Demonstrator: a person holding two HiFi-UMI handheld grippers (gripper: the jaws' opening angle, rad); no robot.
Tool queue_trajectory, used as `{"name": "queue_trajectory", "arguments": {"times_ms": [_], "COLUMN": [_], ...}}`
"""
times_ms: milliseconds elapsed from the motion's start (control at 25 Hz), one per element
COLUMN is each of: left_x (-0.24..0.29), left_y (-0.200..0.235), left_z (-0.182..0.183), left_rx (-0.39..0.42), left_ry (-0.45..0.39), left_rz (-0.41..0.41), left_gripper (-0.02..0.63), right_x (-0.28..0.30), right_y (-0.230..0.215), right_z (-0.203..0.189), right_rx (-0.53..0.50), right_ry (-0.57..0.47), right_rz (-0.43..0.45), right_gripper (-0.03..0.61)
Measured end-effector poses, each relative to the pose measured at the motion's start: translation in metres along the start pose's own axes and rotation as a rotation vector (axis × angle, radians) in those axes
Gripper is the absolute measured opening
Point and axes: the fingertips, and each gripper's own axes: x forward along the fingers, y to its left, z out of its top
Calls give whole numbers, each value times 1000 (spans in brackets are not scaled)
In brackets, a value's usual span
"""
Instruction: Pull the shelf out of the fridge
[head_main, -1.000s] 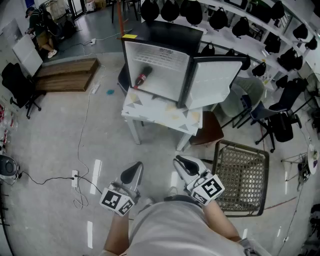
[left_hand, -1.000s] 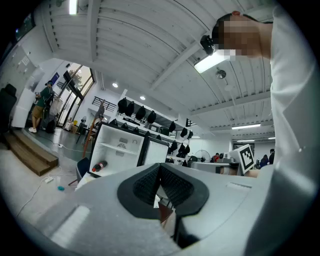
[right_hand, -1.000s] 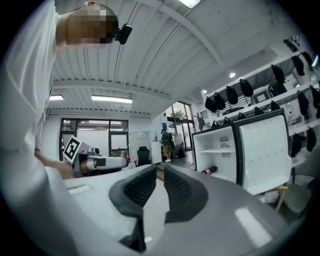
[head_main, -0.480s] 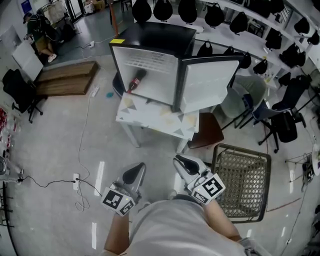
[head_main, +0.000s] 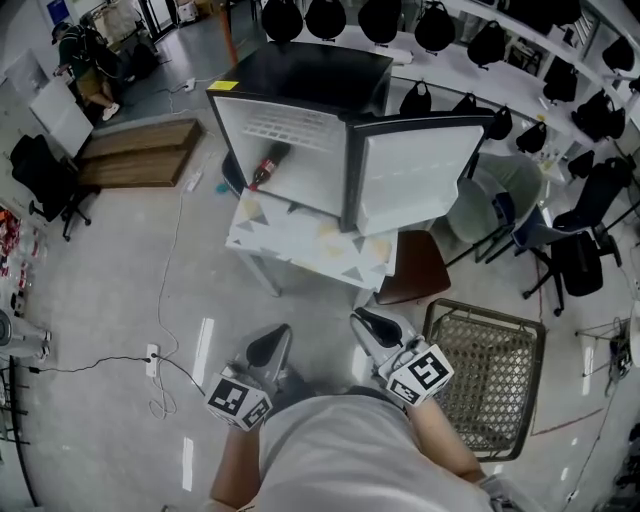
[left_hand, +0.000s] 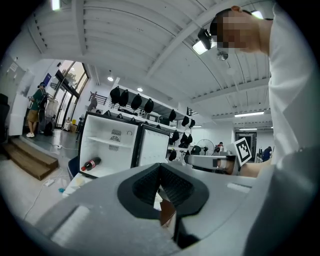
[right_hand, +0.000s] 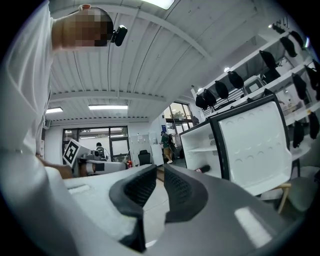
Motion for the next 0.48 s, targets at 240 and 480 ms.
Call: {"name": "queue_trajectory", "arguments": {"times_ms": [240,480], "left_x": [23,42], "left_y": [41,106], "left_z": [3,10], "left_rx": [-34,-53], "left_ry": [-3,17], "left_rz": [0,-40], "left_gripper": [9,9], "right_x": [36,100], "right_y": [-23,-42], "right_z": [-4,-3], "right_rx": [4,23], "right_ry": [13,29], "right_rz": [-13,-54], "right_gripper": [49,49]}}
